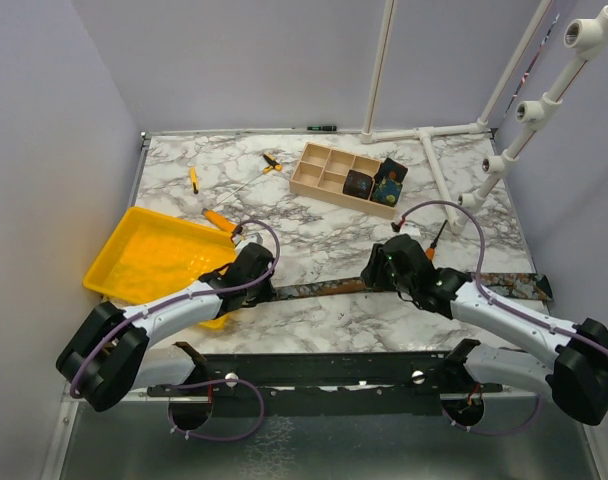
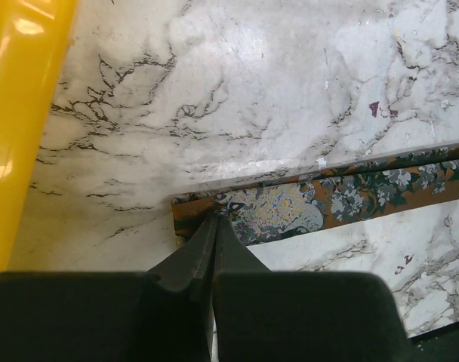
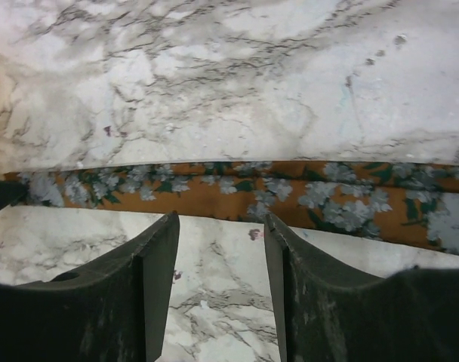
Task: Roll the ties
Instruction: Flatten out the tie at the center of the board, then roll the tie at the center of the board.
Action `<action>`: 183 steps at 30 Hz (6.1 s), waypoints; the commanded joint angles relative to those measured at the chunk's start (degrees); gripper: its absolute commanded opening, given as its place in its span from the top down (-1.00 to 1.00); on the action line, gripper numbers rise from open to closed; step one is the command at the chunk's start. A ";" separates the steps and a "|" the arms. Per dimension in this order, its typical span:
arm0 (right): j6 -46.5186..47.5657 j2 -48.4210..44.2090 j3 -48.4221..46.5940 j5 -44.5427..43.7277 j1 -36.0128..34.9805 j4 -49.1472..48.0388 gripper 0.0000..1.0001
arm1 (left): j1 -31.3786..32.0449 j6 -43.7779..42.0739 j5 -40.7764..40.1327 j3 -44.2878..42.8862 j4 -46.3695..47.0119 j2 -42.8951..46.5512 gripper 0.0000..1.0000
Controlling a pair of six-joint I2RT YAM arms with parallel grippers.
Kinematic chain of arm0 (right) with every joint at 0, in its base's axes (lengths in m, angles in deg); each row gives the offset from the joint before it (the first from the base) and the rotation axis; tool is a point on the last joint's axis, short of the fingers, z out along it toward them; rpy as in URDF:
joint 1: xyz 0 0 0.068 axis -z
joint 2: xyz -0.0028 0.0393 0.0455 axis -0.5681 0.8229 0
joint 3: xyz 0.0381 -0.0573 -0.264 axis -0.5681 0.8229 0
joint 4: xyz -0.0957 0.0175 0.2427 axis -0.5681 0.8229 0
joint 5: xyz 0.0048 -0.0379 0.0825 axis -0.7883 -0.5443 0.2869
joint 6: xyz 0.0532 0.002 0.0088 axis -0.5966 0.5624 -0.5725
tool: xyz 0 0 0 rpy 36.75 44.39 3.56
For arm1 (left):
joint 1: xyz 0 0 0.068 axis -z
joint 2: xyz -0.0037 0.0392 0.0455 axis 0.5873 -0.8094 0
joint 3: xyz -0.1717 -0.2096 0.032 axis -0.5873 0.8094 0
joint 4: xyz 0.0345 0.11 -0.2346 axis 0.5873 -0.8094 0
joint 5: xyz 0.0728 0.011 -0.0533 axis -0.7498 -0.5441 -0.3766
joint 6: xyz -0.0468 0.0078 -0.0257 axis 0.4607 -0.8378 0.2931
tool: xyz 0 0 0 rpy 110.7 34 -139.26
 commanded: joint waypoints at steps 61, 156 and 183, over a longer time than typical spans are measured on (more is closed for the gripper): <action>3.11 22.02 -7.48 8.19 -7.95 -22.60 -0.46 | -0.03 5.99 -10.92 3.19 -10.79 24.73 -0.98; 4.15 38.05 -9.23 10.76 -12.17 -17.79 0.71 | 0.39 -1.13 -3.72 3.84 1.14 6.09 0.12; 3.99 39.80 -10.41 11.99 -12.22 -18.18 0.81 | 0.41 -3.24 1.01 2.50 2.93 4.85 1.00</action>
